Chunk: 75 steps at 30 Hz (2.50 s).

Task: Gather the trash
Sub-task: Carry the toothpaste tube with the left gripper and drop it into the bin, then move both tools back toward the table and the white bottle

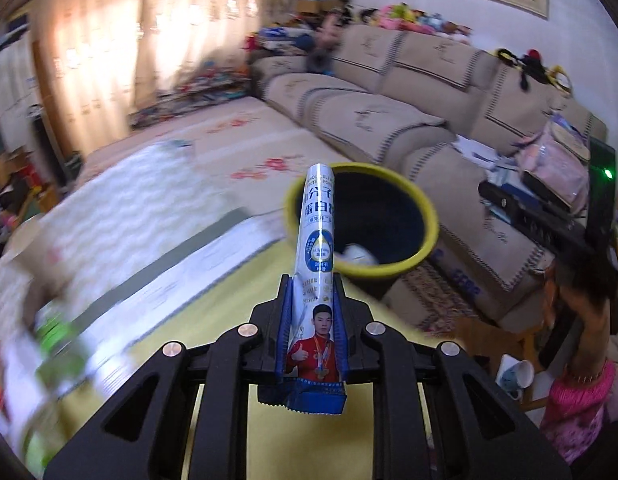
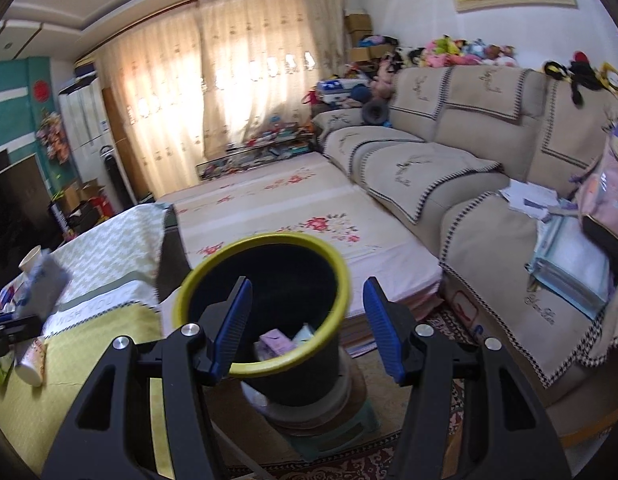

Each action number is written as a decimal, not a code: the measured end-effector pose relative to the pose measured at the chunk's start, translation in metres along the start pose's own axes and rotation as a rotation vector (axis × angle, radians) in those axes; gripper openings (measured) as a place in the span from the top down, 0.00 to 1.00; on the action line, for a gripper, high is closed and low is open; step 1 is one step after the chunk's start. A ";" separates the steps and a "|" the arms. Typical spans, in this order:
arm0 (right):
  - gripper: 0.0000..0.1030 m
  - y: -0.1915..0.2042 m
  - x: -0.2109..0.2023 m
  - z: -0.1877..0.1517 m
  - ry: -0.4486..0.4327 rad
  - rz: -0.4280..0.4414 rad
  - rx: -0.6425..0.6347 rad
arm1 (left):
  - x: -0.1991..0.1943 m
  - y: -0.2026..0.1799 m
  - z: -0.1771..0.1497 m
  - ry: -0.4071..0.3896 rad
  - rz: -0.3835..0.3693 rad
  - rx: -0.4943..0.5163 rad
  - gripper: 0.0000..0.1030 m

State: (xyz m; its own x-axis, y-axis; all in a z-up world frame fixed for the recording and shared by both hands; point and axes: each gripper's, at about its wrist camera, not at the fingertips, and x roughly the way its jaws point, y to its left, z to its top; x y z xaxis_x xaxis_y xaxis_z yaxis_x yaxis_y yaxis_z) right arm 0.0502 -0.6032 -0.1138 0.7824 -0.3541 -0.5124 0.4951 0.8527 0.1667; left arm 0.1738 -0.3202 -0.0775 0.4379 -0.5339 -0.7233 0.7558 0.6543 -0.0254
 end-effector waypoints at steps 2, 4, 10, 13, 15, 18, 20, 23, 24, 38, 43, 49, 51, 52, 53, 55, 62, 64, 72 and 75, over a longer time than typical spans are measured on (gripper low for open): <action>0.47 -0.011 0.001 -0.001 0.001 -0.013 0.017 | 0.028 -0.015 0.018 0.011 -0.034 0.013 0.82; 0.47 -0.021 0.004 -0.002 0.005 -0.025 0.032 | 0.054 -0.028 0.035 0.019 -0.050 0.024 0.82; 0.46 -0.045 0.013 -0.006 0.024 -0.050 0.066 | 0.122 -0.060 0.073 0.050 -0.069 0.065 0.81; 0.44 -0.049 0.017 -0.009 0.033 -0.055 0.076 | 0.154 -0.069 0.086 0.074 -0.058 0.072 0.79; 0.43 -0.053 0.020 -0.011 0.036 -0.060 0.084 | 0.171 -0.073 0.094 0.078 -0.031 0.066 0.73; 0.43 -0.056 0.021 -0.011 0.040 -0.062 0.087 | 0.188 -0.073 0.101 0.066 0.001 0.050 0.32; 0.43 -0.057 0.021 -0.011 0.039 -0.061 0.088 | 0.188 -0.068 0.103 0.044 0.018 0.033 0.32; 0.43 -0.053 0.020 -0.010 0.040 -0.052 0.080 | 0.173 -0.058 0.099 0.027 0.016 0.006 0.32; 0.43 -0.050 0.020 -0.010 0.039 -0.047 0.077 | 0.162 -0.054 0.095 0.011 0.021 0.003 0.32; 0.40 0.011 0.012 -0.007 0.042 0.052 -0.043 | -0.039 0.017 0.006 -0.218 0.183 -0.114 0.05; 0.39 0.045 0.005 -0.010 0.047 0.096 -0.106 | -0.091 0.047 -0.042 -0.252 0.327 -0.165 0.05; 0.38 0.098 -0.006 -0.016 0.056 0.172 -0.194 | -0.145 0.088 -0.100 -0.276 0.401 -0.306 0.05; 0.38 0.118 -0.009 -0.020 0.060 0.201 -0.227 | -0.163 0.103 -0.121 -0.288 0.434 -0.348 0.05; 0.38 0.129 -0.010 -0.022 0.064 0.217 -0.246 | -0.170 0.109 -0.130 -0.292 0.453 -0.368 0.05; 0.38 0.136 -0.011 -0.023 0.066 0.227 -0.260 | -0.176 0.114 -0.138 -0.293 0.467 -0.385 0.05; 0.38 0.158 -0.014 -0.029 0.075 0.261 -0.295 | -0.192 0.130 -0.161 -0.299 0.489 -0.428 0.05; 0.38 0.222 -0.031 -0.050 0.102 0.431 -0.376 | -0.224 0.159 -0.202 -0.320 0.567 -0.532 0.05; 0.38 0.245 -0.034 -0.060 0.124 0.488 -0.415 | -0.229 0.162 -0.210 -0.321 0.583 -0.544 0.05; 0.38 0.304 -0.012 -0.092 0.255 0.531 -0.507 | -0.226 0.166 -0.216 -0.303 0.595 -0.554 0.05; 0.38 0.313 -0.005 -0.099 0.282 0.521 -0.528 | -0.226 0.166 -0.216 -0.305 0.600 -0.555 0.05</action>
State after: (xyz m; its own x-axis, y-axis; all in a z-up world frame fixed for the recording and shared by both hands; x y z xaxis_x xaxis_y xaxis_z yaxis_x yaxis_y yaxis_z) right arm 0.1640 -0.2965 -0.1422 0.7040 0.1912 -0.6839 -0.2085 0.9763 0.0583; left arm 0.0956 0.0248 -0.0675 0.8571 -0.0837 -0.5084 0.0441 0.9950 -0.0894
